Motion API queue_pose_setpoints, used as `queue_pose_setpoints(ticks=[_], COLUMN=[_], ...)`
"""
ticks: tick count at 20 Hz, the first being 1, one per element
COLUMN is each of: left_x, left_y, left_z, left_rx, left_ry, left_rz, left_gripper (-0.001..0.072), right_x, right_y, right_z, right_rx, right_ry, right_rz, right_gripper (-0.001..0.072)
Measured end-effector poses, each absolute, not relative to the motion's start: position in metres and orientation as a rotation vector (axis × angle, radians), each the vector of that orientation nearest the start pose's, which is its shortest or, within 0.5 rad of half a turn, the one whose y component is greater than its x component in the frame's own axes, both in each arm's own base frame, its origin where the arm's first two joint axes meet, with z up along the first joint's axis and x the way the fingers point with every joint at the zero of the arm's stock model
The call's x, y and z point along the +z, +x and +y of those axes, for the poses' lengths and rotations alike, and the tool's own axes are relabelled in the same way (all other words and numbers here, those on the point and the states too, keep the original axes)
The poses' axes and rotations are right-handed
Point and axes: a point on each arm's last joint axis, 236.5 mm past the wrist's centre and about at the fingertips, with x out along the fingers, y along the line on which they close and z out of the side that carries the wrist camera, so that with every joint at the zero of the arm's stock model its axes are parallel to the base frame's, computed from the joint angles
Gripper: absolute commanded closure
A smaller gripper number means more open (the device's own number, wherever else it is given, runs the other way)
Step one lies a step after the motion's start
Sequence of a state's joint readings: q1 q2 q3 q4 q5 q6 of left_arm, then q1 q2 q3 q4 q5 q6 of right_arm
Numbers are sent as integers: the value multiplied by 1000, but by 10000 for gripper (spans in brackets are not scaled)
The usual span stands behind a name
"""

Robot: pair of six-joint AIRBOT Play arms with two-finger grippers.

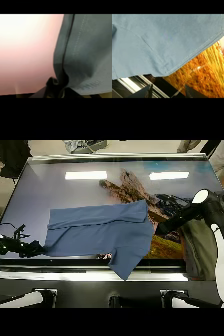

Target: Fold the shirts.

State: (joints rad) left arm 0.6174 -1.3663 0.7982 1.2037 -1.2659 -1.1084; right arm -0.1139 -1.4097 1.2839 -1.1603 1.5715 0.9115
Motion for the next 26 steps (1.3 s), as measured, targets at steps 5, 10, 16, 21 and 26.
queue_pose_setpoints(ticks=[5,10,16,21,26], left_x=[-110,-109,-104,-100,-98], left_y=[241,241,246,248,251], left_z=[64,60,64,62,58], left_rx=[-93,-99,-107,-130,-147], left_ry=[-623,-638,-613,-613,-626], left_rz=[1585,1582,1565,1561,1545], left_gripper=[676,678,678,678,677], right_x=[11,-8,-71,-94,-105], right_y=[329,297,226,226,238], right_z=[57,73,111,127,130], right_rx=[734,765,728,625,558], right_ry=[-61,20,280,463,550], right_rz=[1468,1498,1524,1451,1419], right_gripper=[219,141,169,180,496])
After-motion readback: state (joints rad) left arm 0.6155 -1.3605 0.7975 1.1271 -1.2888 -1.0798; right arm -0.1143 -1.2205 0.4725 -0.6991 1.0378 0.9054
